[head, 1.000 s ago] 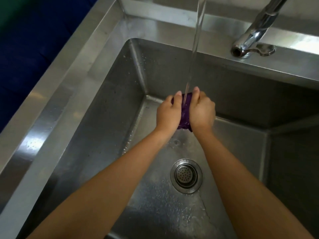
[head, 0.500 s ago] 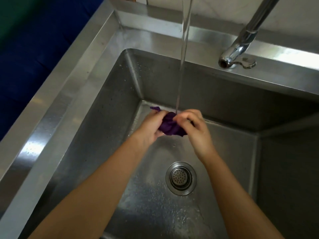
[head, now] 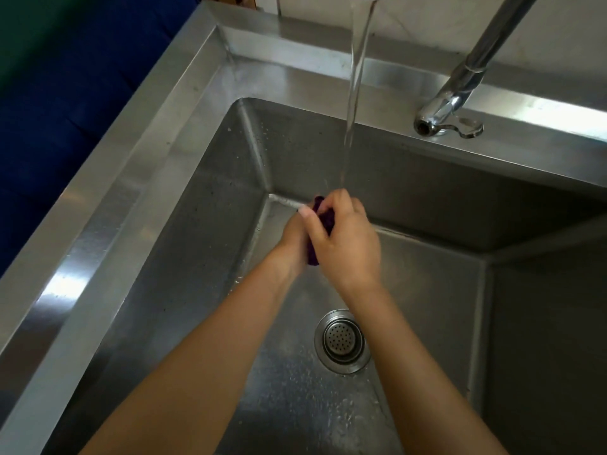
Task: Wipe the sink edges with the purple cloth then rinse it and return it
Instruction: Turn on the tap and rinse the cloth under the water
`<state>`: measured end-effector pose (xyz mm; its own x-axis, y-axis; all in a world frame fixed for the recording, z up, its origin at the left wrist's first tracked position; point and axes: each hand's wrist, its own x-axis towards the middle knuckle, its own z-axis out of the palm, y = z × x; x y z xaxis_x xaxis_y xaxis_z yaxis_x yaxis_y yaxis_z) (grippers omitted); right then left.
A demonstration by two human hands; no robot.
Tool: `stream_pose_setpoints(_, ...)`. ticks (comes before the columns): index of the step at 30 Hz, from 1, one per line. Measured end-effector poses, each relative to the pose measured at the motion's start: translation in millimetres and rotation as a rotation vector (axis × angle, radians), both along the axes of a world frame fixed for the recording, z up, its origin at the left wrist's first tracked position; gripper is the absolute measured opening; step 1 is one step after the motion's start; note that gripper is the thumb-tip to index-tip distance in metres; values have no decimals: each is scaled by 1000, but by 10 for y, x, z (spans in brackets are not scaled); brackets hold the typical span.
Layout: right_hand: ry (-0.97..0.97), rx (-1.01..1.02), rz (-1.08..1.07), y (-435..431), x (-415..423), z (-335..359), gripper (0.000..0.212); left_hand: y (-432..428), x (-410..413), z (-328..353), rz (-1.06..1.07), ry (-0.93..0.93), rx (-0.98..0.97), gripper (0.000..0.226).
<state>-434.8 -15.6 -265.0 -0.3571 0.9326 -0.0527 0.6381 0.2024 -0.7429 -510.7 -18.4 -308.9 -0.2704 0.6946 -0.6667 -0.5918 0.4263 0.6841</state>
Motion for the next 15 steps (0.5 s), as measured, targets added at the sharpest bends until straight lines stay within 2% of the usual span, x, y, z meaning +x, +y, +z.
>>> stream_pose_setpoints(2, -116, 0, -88, 80, -74, -15, 31, -14, 91, 32, 48, -34, -13, 48)
stream_pose_setpoints(4, -132, -74, -173, 206, -109, -91, 34, -14, 137, 4, 99, -79, 2, 50)
stream_pose_setpoints(5, -101, -132, -210, 273, -102, -172, 33, -8, 129, -29, 99, -12, -15, 46)
stream_pose_setpoints(8, 35, -323, -262, 442, 18, -419, 27, -17, 119, -21, 33, 455, -120, 33)
stream_pose_setpoints(10, 130, -440, -189, 444, 121, -521, 30, -28, 151, 4, 13, 556, -22, 29)
stream_pose_setpoints(13, 234, -470, -134, 416, 219, -543, 30, 0, 84, -13, 22, 446, 8, 24)
stream_pose_setpoints(15, 415, -573, -243, 460, 269, -461, 31, 22, -19, -39, 75, 337, 5, 21)
